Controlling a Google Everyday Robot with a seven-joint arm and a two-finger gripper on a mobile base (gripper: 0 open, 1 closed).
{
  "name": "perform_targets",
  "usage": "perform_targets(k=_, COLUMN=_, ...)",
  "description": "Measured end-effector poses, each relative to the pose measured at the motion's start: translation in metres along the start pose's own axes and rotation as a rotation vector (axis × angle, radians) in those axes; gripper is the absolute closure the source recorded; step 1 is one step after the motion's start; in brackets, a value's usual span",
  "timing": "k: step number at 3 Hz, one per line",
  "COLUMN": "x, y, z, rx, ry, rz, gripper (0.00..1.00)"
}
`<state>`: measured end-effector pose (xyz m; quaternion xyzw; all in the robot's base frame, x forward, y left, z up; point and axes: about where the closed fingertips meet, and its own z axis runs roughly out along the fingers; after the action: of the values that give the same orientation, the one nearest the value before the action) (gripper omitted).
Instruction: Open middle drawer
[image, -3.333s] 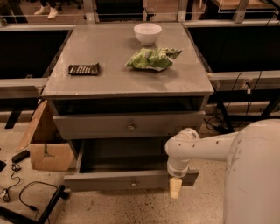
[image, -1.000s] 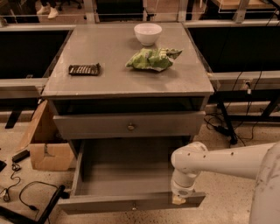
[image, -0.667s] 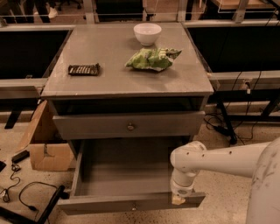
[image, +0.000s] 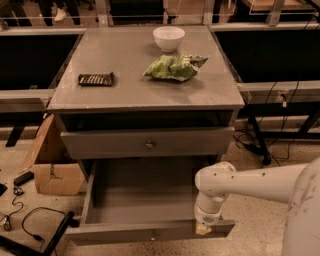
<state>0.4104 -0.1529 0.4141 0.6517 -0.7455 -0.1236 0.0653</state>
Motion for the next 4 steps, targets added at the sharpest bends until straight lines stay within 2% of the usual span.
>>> perform_targets(k=1, x=-0.001, y=-0.0037, z=-0.0009, rx=-0.001, ry=-0.001, rz=0.0, gripper=1.0)
perform_targets(k=2, x=-0.001, y=-0.0037, z=-0.0009, rx=-0.001, ry=-0.001, rz=0.0, gripper=0.81)
perform_targets(k=4, x=-0.001, y=-0.0037, z=-0.0008, rx=-0.001, ry=-0.001, rz=0.0, gripper=0.34)
